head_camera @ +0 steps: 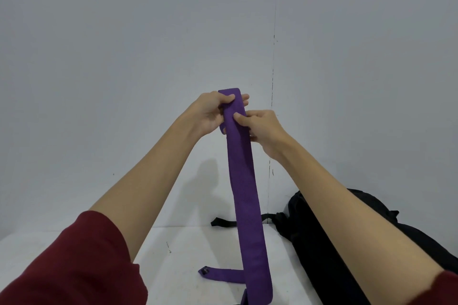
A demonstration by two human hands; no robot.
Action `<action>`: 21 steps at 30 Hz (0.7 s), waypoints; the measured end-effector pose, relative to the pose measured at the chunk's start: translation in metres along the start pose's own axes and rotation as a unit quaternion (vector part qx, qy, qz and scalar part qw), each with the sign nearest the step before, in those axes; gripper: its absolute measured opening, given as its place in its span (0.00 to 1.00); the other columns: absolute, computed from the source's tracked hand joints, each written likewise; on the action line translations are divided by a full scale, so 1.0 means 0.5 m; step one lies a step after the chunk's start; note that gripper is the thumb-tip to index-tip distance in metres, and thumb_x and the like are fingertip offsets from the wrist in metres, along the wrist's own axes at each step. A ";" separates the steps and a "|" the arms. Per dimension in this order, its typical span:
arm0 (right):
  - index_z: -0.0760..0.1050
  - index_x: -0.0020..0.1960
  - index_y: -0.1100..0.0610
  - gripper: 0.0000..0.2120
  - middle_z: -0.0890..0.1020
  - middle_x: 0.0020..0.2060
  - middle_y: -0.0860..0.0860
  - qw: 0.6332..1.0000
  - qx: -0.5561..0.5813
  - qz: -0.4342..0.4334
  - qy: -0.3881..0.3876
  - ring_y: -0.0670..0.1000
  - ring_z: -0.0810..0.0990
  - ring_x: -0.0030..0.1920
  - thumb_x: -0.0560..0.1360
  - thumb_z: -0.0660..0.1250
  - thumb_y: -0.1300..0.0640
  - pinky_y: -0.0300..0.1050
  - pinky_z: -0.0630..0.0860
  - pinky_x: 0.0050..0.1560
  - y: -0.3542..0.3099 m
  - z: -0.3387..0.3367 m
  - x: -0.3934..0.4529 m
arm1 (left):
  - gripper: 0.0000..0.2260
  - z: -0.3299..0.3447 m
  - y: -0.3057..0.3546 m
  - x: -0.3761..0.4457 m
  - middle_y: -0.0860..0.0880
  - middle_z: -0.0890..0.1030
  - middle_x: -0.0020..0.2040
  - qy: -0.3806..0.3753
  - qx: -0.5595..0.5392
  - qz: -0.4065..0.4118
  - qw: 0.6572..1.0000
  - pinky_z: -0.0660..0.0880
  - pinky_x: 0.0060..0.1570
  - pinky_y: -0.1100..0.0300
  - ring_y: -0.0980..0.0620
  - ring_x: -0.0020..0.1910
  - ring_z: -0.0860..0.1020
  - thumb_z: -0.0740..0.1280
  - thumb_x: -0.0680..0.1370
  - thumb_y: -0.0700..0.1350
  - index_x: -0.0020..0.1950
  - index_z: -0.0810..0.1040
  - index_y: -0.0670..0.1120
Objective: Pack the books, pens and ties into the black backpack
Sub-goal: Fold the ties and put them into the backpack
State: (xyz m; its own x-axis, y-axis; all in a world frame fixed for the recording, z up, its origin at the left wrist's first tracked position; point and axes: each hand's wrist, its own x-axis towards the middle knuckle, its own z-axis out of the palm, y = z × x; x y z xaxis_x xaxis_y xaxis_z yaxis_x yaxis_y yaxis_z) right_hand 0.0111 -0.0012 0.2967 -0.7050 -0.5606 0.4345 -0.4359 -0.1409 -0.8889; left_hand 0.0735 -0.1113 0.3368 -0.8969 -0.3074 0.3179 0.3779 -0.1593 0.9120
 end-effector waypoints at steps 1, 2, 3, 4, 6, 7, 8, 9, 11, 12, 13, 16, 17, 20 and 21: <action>0.80 0.49 0.65 0.09 0.84 0.38 0.57 1.000 0.010 0.001 0.017 0.53 0.82 0.34 0.78 0.65 0.60 0.41 0.77 0.36 -0.008 0.001 0.003 | 0.10 -0.001 0.000 0.001 0.45 0.81 0.52 0.002 0.029 0.008 1.000 0.77 0.46 0.60 0.49 0.50 0.79 0.58 0.81 0.38 0.59 0.73 0.35; 0.80 0.48 0.65 0.08 0.83 0.37 0.57 0.999 0.023 0.002 0.033 0.54 0.82 0.34 0.77 0.65 0.61 0.40 0.76 0.34 -0.017 0.002 0.008 | 0.11 -0.002 -0.003 0.000 0.46 0.82 0.50 0.003 0.070 0.013 0.997 0.75 0.47 0.59 0.49 0.48 0.79 0.60 0.81 0.43 0.59 0.75 0.37; 0.80 0.46 0.63 0.07 0.83 0.37 0.57 0.998 0.041 0.000 0.047 0.54 0.81 0.34 0.77 0.66 0.61 0.41 0.76 0.34 -0.027 0.001 0.013 | 0.13 -0.004 -0.009 -0.005 0.48 0.82 0.47 0.000 0.111 0.012 0.994 0.75 0.48 0.58 0.50 0.45 0.79 0.61 0.80 0.48 0.57 0.77 0.40; 0.80 0.44 0.62 0.06 0.83 0.38 0.57 0.996 0.060 -0.005 0.062 0.54 0.81 0.36 0.77 0.66 0.61 0.42 0.77 0.35 -0.037 0.001 0.020 | 0.14 -0.006 -0.017 -0.012 0.49 0.83 0.44 -0.017 0.140 0.000 0.990 0.77 0.45 0.59 0.51 0.42 0.80 0.62 0.80 0.52 0.55 0.78 0.43; 0.79 0.45 0.62 0.05 0.83 0.39 0.57 0.991 0.104 -0.013 0.080 0.55 0.81 0.37 0.77 0.65 0.62 0.45 0.79 0.38 -0.060 -0.004 0.034 | 0.16 -0.007 -0.039 -0.028 0.48 0.83 0.44 -0.087 0.150 -0.043 0.984 0.79 0.42 0.58 0.50 0.42 0.82 0.59 0.80 0.55 0.55 0.78 0.45; 0.78 0.46 0.63 0.05 0.83 0.39 0.58 0.989 0.122 -0.017 0.081 0.55 0.82 0.36 0.78 0.65 0.62 0.45 0.80 0.38 -0.071 -0.007 0.041 | 0.16 -0.006 -0.051 -0.034 0.46 0.84 0.48 -0.119 0.146 -0.061 0.980 0.80 0.45 0.56 0.47 0.46 0.82 0.58 0.81 0.54 0.57 0.77 0.44; 0.77 0.48 0.64 0.06 0.83 0.39 0.59 0.988 0.129 -0.021 0.082 0.54 0.82 0.36 0.78 0.64 0.62 0.45 0.80 0.37 -0.079 -0.010 0.047 | 0.16 -0.006 -0.062 -0.037 0.43 0.83 0.51 -0.134 0.138 -0.070 0.979 0.80 0.48 0.55 0.45 0.48 0.82 0.58 0.81 0.51 0.59 0.76 0.41; 0.77 0.48 0.64 0.06 0.83 0.40 0.59 0.988 0.123 -0.020 0.086 0.54 0.82 0.35 0.78 0.65 0.61 0.45 0.79 0.37 -0.082 -0.012 0.055 | 0.14 -0.004 -0.069 -0.037 0.41 0.83 0.52 -0.133 0.122 -0.068 0.981 0.80 0.48 0.55 0.45 0.48 0.83 0.58 0.82 0.47 0.59 0.75 0.39; 0.76 0.42 0.60 0.09 0.82 0.38 0.59 0.991 0.083 -0.001 0.105 0.54 0.77 0.33 0.77 0.66 0.56 0.43 0.74 0.33 -0.079 -0.016 0.064 | 0.10 0.004 -0.066 -0.032 0.40 0.82 0.48 -0.101 0.076 -0.049 0.991 0.81 0.43 0.59 0.47 0.42 0.83 0.59 0.81 0.39 0.57 0.76 0.36; 0.74 0.39 0.59 0.12 0.79 0.34 0.58 0.992 0.055 0.010 0.109 0.53 0.74 0.31 0.77 0.67 0.53 0.42 0.71 0.30 -0.074 -0.017 0.064 | 0.09 0.008 -0.060 -0.029 0.40 0.82 0.47 -0.084 0.062 -0.034 0.994 0.81 0.42 0.59 0.47 0.41 0.83 0.58 0.81 0.37 0.55 0.76 0.36; 0.73 0.39 0.58 0.14 0.76 0.33 0.58 0.995 0.024 0.017 0.100 0.54 0.72 0.31 0.76 0.66 0.49 0.42 0.70 0.30 -0.066 -0.018 0.061 | 0.08 0.011 -0.052 -0.023 0.40 0.81 0.46 -0.067 0.049 -0.023 0.996 0.81 0.42 0.58 0.47 0.41 0.82 0.58 0.81 0.35 0.54 0.76 0.36; 0.77 0.41 0.60 0.21 0.80 0.35 0.54 0.996 -0.067 0.029 0.043 0.52 0.77 0.32 0.77 0.63 0.41 0.44 0.75 0.39 -0.037 -0.019 0.033 | 0.10 0.010 -0.028 -0.010 0.41 0.80 0.48 -0.043 -0.023 -0.036 0.998 0.80 0.43 0.55 0.47 0.44 0.81 0.55 0.81 0.34 0.55 0.75 0.35; 0.77 0.41 0.59 0.22 0.81 0.35 0.52 0.996 -0.079 0.030 0.033 0.50 0.79 0.31 0.76 0.61 0.39 0.44 0.75 0.40 -0.026 -0.018 0.023 | 0.11 0.008 -0.022 -0.009 0.42 0.80 0.50 -0.041 -0.046 -0.047 0.997 0.79 0.44 0.54 0.47 0.45 0.80 0.54 0.81 0.34 0.57 0.74 0.35; 0.72 0.40 0.59 0.22 0.81 0.33 0.51 0.991 -0.107 -0.004 0.080 0.50 0.79 0.28 0.75 0.63 0.38 0.39 0.72 0.33 0.001 -0.009 0.013 | 0.11 0.000 -0.013 -0.008 0.40 0.79 0.58 -0.016 -0.093 -0.052 0.994 0.77 0.47 0.57 0.47 0.51 0.80 0.53 0.81 0.33 0.58 0.73 0.35; 0.69 0.39 0.58 0.20 0.80 0.32 0.51 0.988 -0.120 -0.023 0.098 0.50 0.78 0.28 0.74 0.65 0.40 0.38 0.69 0.31 0.005 -0.006 0.012 | 0.10 -0.003 -0.012 -0.007 0.39 0.78 0.60 -0.008 -0.110 -0.052 0.992 0.76 0.49 0.57 0.47 0.56 0.79 0.53 0.81 0.32 0.56 0.73 0.34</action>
State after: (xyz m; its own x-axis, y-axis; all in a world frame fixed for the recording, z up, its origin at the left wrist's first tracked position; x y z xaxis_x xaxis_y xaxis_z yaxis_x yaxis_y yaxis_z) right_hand 0.0040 -0.0023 0.2975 -0.7655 -0.3856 0.5150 -0.5741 0.0481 -0.8174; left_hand 0.0747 -0.1108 0.3298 -0.9368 -0.2636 0.2303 0.3221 -0.3916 0.8619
